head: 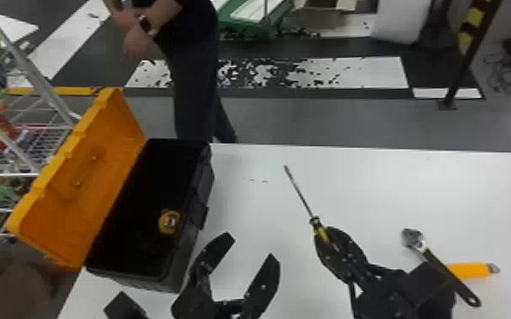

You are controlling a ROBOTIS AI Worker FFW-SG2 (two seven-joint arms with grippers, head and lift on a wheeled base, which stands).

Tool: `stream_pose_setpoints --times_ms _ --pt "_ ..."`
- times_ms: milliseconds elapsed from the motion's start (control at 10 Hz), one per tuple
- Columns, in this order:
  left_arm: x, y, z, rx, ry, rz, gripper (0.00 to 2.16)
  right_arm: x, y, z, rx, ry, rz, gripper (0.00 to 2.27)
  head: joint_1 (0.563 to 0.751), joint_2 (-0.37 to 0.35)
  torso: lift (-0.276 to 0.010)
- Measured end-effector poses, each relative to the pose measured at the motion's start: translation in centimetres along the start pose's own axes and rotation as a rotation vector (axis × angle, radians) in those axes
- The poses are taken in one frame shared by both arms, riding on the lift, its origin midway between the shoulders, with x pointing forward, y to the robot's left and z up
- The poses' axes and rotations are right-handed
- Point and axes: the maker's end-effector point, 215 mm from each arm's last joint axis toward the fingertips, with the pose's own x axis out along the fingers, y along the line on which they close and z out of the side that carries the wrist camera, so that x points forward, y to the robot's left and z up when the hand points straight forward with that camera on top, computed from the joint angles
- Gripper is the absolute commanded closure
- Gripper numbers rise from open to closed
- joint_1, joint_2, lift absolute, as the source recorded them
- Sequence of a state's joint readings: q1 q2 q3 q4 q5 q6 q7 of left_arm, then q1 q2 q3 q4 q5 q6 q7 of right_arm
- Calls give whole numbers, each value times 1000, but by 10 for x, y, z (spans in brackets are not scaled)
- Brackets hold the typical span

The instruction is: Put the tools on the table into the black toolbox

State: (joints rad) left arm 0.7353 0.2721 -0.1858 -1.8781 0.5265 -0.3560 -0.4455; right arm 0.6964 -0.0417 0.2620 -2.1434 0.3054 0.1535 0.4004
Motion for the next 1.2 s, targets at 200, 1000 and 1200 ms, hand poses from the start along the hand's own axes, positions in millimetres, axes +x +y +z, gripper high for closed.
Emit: stream_pose_setpoints --times_ms 200,1000,1200 --pt "4 10 -27 -166 127 -27 93 1 18 4 -38 -8 45 2243 695 199 -39" --pt "16 16 -17 -249 201 -46 93 1 52 -7 -98 34 131 2243 695 258 -39" --pt "21 7 -12 -263 195 -63 103 3 55 -10 -98 47 138 2243 695 250 -39"
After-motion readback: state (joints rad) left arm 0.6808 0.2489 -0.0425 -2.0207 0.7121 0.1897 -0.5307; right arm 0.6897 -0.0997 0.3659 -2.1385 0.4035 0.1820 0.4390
